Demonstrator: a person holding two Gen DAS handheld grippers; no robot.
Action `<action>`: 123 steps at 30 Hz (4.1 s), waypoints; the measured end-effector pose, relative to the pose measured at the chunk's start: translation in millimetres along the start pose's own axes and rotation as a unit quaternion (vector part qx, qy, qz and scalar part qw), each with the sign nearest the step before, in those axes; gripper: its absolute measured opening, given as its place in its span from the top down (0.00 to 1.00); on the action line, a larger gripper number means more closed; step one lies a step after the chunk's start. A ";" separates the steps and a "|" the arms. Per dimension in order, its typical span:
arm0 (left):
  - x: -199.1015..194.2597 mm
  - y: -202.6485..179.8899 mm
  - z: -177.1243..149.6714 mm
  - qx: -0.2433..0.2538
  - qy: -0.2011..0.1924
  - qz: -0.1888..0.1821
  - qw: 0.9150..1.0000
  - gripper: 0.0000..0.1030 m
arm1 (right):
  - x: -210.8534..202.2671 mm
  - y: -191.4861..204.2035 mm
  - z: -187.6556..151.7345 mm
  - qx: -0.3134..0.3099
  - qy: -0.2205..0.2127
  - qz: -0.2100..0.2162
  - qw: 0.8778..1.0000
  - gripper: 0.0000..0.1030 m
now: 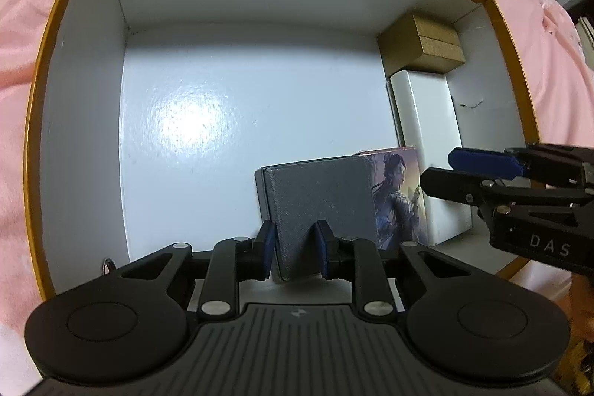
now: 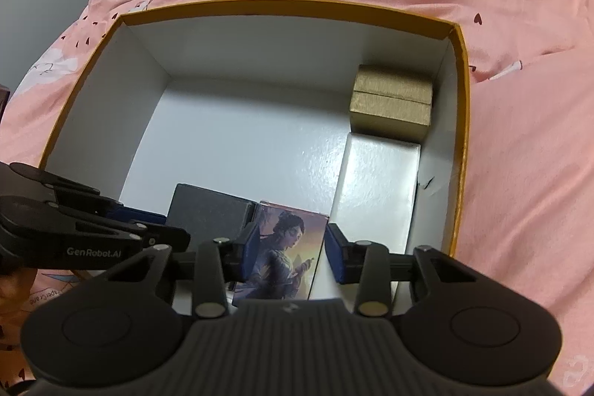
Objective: Organize objects
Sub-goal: 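Open both grippers and lift them out of the orange box, then reach the left gripper toward the pink wallet while the right gripper reaches the blue plush keychain, then grasp the pink wallet by its edge with the left gripper and lift it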
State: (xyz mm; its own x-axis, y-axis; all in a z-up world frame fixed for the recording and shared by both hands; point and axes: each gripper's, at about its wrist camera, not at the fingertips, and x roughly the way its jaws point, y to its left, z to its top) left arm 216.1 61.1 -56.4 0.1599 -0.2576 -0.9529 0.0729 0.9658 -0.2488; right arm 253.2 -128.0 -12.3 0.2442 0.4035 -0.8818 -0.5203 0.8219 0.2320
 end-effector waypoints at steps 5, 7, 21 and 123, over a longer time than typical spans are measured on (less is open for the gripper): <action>-17.3 -0.7 -4.1 -0.007 -0.024 -0.011 1.000 0.75 | -10.7 3.9 -5.0 0.002 -0.015 0.008 1.000 0.61; -37.0 -2.6 -11.9 0.002 -0.049 -0.015 0.999 0.75 | -22.3 7.4 -8.4 0.002 -0.028 0.018 0.999 0.61; -115.3 -17.5 -118.6 0.044 -0.137 0.027 0.989 0.74 | -85.1 58.4 -64.2 -0.026 -0.077 0.108 0.991 0.61; -54.7 63.0 -141.0 -0.222 -0.088 -0.064 0.969 0.79 | 26.4 116.7 -91.7 -0.018 0.095 0.112 0.989 0.87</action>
State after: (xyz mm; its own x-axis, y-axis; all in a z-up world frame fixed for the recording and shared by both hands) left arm 73.2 140.2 -44.3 0.3466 -0.3392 -0.8745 -0.3220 0.8326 -0.4506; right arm 123.8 -58.4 -46.2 -0.0373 0.4878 -0.8722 -0.5739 0.7040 0.4183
